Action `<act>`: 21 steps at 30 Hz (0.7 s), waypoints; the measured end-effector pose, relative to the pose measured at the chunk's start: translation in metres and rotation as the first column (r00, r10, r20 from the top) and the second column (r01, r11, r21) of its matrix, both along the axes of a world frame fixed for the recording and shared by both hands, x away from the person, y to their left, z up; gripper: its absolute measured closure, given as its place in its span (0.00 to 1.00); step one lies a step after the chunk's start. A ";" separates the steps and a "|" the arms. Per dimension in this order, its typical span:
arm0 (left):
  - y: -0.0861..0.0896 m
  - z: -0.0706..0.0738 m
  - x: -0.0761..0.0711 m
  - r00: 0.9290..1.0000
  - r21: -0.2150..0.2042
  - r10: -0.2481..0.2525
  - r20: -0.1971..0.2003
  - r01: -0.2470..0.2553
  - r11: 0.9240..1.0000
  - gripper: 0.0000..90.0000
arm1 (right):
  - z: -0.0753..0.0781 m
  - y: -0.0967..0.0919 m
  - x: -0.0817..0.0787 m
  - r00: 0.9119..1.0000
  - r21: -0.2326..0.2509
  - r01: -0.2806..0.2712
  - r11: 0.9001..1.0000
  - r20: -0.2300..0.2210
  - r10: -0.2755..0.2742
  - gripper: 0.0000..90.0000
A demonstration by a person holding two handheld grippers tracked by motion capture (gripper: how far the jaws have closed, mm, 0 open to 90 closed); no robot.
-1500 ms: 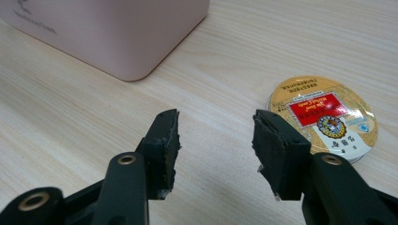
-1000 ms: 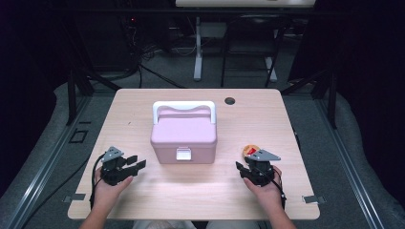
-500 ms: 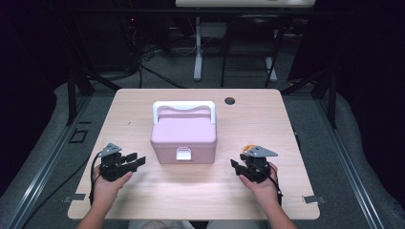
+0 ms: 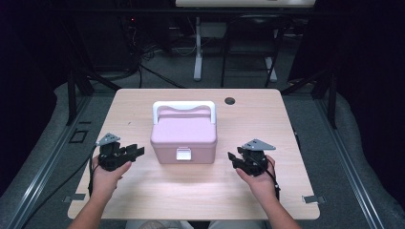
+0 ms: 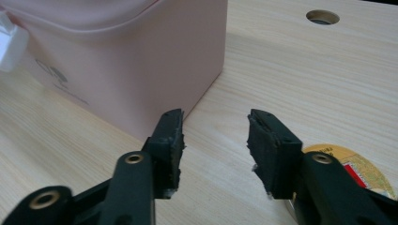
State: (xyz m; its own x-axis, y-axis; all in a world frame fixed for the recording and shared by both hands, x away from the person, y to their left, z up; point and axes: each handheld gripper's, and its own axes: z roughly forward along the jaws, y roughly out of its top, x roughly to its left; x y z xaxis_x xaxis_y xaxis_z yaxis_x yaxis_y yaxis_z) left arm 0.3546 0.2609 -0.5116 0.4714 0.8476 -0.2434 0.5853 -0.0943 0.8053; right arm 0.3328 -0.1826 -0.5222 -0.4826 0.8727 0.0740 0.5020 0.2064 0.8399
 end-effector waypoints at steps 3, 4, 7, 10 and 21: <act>0.000 0.001 0.005 1.000 -0.005 -0.005 0.001 0.005 1.000 0.65 | 0.001 0.001 0.004 1.000 0.002 -0.006 1.000 -0.011 0.006 0.66; -0.001 0.000 0.008 1.000 -0.006 -0.006 0.008 0.006 1.000 0.67 | 0.000 0.001 0.005 1.000 -0.003 -0.008 1.000 -0.011 0.008 0.67; -0.003 -0.001 0.017 1.000 -0.015 -0.011 0.006 0.011 1.000 0.70 | -0.001 0.003 0.013 1.000 -0.007 -0.003 1.000 -0.025 0.003 0.67; -0.006 -0.003 0.024 1.000 -0.020 -0.007 -0.003 0.007 1.000 0.71 | -0.003 0.007 0.024 0.998 0.019 -0.003 1.000 -0.057 0.004 0.66; -0.017 -0.009 0.039 1.000 0.007 -0.005 -0.013 0.005 1.000 0.72 | -0.007 0.020 0.044 0.997 0.034 0.008 0.999 -0.075 -0.005 0.68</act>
State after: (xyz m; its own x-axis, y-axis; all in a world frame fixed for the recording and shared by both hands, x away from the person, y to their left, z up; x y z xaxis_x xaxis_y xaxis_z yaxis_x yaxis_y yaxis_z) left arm 0.3934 0.2435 -0.5203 0.4727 0.8470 -0.2432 0.5950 -0.1032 0.7971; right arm 0.3770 -0.1631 -0.5292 -0.4691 0.8720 0.1398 0.5651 0.1747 0.8063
